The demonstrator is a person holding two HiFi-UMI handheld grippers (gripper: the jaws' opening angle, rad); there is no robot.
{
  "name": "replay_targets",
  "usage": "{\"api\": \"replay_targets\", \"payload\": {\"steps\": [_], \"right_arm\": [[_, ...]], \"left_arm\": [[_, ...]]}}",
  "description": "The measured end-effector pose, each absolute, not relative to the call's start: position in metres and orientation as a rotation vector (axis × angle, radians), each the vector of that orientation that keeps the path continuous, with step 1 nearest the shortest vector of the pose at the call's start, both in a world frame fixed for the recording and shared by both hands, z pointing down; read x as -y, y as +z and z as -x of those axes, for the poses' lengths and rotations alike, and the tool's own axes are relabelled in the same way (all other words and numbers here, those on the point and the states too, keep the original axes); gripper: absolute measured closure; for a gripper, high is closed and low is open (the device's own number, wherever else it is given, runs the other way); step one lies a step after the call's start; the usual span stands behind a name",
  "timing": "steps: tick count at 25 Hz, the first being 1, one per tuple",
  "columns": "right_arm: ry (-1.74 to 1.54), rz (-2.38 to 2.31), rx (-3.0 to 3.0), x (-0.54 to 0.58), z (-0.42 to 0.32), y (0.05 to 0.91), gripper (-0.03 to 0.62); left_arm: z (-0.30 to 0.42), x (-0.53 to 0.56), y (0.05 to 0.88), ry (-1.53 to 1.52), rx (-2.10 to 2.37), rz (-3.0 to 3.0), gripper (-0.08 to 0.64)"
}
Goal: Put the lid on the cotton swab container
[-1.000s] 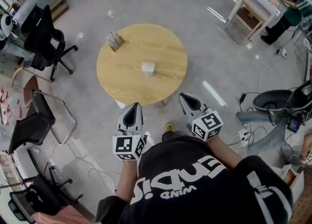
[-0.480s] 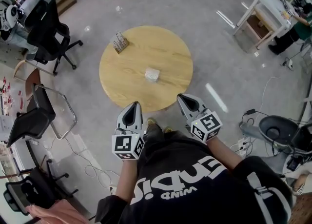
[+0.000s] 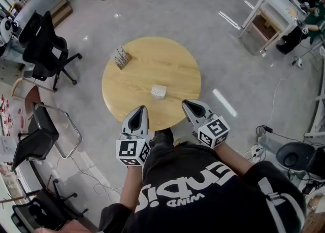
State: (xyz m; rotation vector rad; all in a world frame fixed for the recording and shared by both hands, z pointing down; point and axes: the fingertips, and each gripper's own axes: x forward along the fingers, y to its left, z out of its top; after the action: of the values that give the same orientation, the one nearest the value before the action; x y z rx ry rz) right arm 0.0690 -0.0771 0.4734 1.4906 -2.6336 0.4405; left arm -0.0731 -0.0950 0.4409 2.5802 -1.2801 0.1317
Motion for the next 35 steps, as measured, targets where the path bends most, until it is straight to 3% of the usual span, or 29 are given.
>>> {"api": "replay_targets", "payload": {"steps": [10, 15, 17, 19, 35], "right_arm": [[0.412, -1.433, 2.677, 0.119, -0.057, 0.474, 0.573], [0.418, -1.403, 2.684, 0.129, -0.056, 0.479, 0.459], [0.387, -1.375, 2.673, 0.132, -0.052, 0.484, 0.353], [0.370, -1.347, 2.654, 0.136, -0.048, 0.491, 0.297], [0.453, -1.153, 2.548, 0.158, -0.029, 0.572, 0.288]], "left_arm": [[0.061, 0.127, 0.453, 0.149, 1.179, -2.590, 0.549], [0.060, 0.137, 0.453, 0.154, 1.178, -2.587, 0.549], [0.061, 0.140, 0.455, 0.159, 1.179, -2.583, 0.549], [0.063, 0.143, 0.457, 0.168, 1.182, -2.583, 0.549], [0.069, 0.158, 0.464, 0.195, 1.186, -2.568, 0.549]]}}
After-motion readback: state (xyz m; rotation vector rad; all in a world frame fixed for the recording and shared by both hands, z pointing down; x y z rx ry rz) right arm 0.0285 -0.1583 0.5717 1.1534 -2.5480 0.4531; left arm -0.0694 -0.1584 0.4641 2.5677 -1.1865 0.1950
